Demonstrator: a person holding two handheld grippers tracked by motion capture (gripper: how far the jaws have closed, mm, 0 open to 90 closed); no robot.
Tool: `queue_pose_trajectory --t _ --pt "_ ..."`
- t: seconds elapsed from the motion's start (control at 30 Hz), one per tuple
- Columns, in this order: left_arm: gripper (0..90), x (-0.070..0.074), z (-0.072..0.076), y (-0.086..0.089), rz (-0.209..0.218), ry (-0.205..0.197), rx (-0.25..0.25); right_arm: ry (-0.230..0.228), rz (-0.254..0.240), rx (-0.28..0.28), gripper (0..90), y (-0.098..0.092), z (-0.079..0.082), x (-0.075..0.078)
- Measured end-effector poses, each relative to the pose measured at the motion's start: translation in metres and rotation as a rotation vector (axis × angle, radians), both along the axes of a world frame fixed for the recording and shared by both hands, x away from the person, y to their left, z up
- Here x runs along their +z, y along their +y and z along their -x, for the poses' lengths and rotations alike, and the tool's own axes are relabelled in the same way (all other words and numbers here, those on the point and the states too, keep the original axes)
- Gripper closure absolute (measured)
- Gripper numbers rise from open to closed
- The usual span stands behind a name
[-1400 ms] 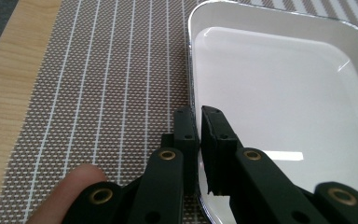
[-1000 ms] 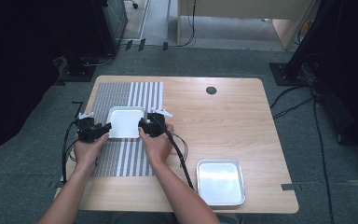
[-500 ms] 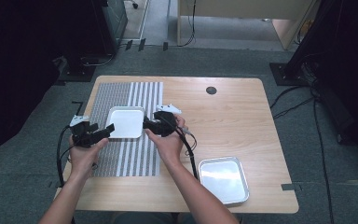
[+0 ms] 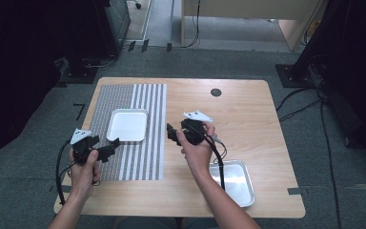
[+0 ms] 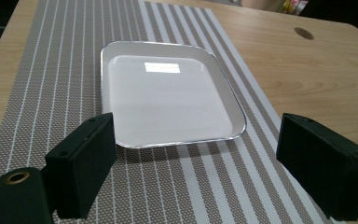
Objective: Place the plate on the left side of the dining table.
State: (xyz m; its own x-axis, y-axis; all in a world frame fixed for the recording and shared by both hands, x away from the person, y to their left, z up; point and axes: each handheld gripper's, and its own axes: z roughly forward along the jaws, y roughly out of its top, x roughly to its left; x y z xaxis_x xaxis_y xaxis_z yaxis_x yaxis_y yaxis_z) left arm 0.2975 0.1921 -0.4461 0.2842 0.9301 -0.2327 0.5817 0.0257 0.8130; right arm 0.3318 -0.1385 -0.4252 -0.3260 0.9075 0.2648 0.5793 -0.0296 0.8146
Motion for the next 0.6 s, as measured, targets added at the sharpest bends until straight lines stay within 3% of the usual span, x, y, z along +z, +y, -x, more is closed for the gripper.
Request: queue_pose_trajectory --t 0.1,0.2,0.6 --pt "11.5 -0.001 0.009 -0.001 0.004 -0.007 -0.001 -0.008 0.004 -0.002 24.4 -0.008 0.005 0.002" --pt "11.6 -0.001 0.022 -0.004 0.005 -0.018 -0.012 -0.017 0.017 -0.012 24.2 -0.028 0.017 0.004" --pt "12.5 -0.002 0.053 -0.01 0.003 -0.046 0.01 -0.031 0.029 -0.047 24.1 -0.077 0.049 0.0"
